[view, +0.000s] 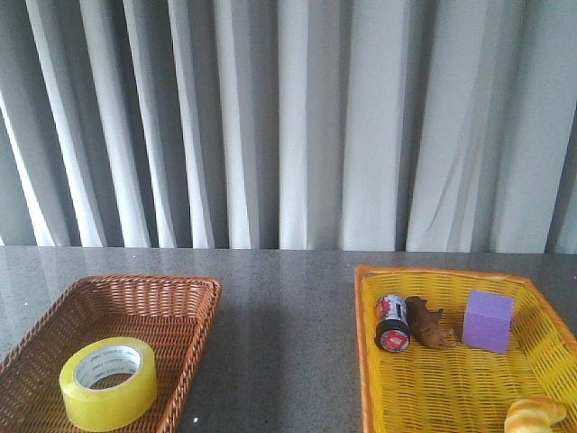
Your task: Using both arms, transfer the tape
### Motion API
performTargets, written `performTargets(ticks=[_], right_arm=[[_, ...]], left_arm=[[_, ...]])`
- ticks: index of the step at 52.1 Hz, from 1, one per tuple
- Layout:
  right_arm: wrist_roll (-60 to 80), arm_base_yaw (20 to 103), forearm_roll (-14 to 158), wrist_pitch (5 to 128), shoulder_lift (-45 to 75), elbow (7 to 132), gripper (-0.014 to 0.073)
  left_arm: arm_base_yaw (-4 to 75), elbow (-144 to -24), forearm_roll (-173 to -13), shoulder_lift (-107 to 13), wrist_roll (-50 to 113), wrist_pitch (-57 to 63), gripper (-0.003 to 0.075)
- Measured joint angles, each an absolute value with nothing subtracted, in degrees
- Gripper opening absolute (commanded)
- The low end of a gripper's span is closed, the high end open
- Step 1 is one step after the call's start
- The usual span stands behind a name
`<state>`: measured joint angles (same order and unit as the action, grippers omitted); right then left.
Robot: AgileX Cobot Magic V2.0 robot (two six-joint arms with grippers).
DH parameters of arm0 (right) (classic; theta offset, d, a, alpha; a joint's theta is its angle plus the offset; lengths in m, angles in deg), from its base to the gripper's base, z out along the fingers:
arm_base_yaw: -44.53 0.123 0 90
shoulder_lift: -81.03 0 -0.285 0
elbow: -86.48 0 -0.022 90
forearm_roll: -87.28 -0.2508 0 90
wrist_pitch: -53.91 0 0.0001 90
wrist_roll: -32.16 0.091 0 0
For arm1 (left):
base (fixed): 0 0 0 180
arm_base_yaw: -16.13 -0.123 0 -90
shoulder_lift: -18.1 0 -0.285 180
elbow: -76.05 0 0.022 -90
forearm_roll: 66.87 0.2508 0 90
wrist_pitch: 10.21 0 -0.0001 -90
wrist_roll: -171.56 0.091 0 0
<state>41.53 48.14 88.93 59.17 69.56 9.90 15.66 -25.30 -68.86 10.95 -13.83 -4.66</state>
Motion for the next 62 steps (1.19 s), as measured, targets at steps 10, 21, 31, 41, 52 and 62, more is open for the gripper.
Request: performTargets(ticks=[10, 21, 31, 41, 52, 62], right_arm=[[47.6, 47.4, 93.6, 59.2, 73.2, 7.7, -0.0005], [48.4, 46.8, 94.9, 56.3, 73.2, 7.7, -0.0005], [48.4, 45.7, 95.0, 55.3, 73.2, 7.7, -0.0005], [48.4, 45.7, 95.0, 55.3, 73.2, 7.7, -0.0005], [48.4, 45.7, 95.0, 55.3, 73.2, 7.7, -0.0005], [48.4, 45.7, 95.0, 55.3, 73.2, 7.7, -0.0005]], left_arm=[[15.7, -25.3, -68.9, 11.0, -13.8, -4.7, -0.0006], [15.7, -25.3, -68.9, 11.0, -13.8, -4.7, -0.0006], [15.7, -25.3, -68.9, 11.0, -13.8, -4.7, -0.0006], [15.7, -25.3, -68.9, 11.0, -13.8, -4.7, -0.0006], [15.7, -25.3, -68.9, 11.0, -13.8, -4.7, -0.0006], [15.7, -25.3, -68.9, 11.0, -13.8, -4.7, -0.0006]])
